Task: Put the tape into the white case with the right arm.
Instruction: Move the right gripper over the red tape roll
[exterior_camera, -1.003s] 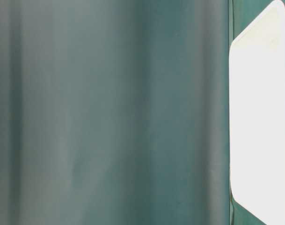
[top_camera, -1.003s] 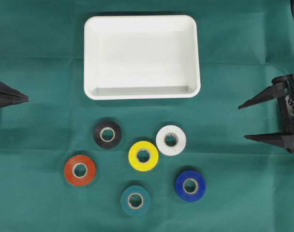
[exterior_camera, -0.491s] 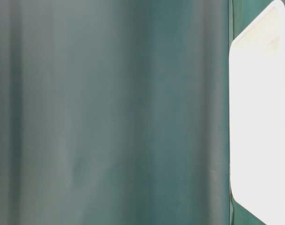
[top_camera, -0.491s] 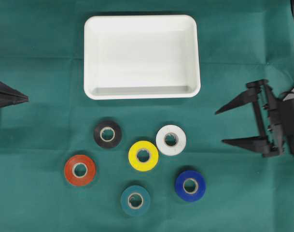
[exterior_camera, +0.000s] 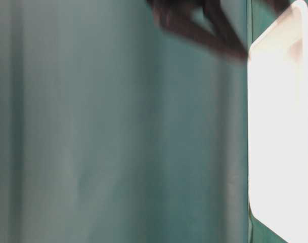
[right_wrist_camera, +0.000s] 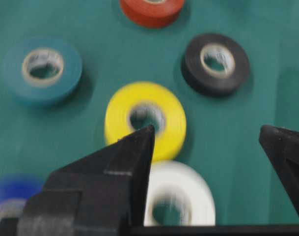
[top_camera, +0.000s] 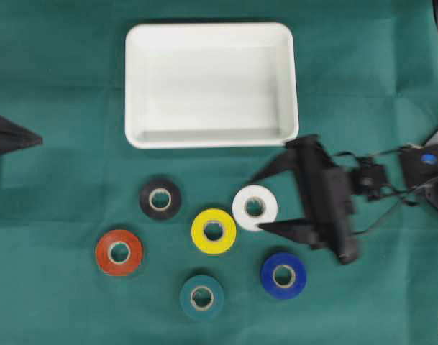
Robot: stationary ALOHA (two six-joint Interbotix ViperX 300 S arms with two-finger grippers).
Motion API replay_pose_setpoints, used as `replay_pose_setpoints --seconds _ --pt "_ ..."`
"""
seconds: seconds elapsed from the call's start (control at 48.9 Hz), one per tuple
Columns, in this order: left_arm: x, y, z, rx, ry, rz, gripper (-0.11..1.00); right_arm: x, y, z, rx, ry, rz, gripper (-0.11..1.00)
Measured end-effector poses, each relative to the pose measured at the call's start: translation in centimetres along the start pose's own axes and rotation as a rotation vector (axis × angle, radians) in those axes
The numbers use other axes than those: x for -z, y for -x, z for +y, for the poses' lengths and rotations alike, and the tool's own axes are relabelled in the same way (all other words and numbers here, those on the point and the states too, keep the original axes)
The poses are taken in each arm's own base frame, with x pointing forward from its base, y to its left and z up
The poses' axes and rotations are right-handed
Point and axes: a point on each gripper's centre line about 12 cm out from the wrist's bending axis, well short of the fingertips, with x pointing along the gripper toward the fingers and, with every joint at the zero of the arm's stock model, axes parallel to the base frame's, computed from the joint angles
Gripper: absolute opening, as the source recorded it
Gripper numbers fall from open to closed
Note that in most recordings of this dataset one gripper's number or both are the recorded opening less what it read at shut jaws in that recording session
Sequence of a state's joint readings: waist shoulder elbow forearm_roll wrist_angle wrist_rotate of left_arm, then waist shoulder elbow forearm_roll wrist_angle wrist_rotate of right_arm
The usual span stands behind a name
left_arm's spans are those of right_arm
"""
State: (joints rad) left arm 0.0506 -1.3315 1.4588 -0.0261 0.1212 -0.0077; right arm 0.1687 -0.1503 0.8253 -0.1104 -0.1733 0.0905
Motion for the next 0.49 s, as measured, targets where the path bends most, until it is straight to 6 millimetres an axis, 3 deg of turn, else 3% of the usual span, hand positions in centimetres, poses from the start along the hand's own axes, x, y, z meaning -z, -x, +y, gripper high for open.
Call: replay_pose_setpoints --seconds 0.225,0.491 --pt "0.1 0.0 0.0 0.000 0.000 0.002 0.01 -2.0 -5.7 0.0 -0.004 0.009 0.005 0.76" --pt "0.1 0.0 0.0 0.000 0.002 0.005 0.01 -3.9 -11.5 2.0 -0.042 0.052 0.006 0.76"
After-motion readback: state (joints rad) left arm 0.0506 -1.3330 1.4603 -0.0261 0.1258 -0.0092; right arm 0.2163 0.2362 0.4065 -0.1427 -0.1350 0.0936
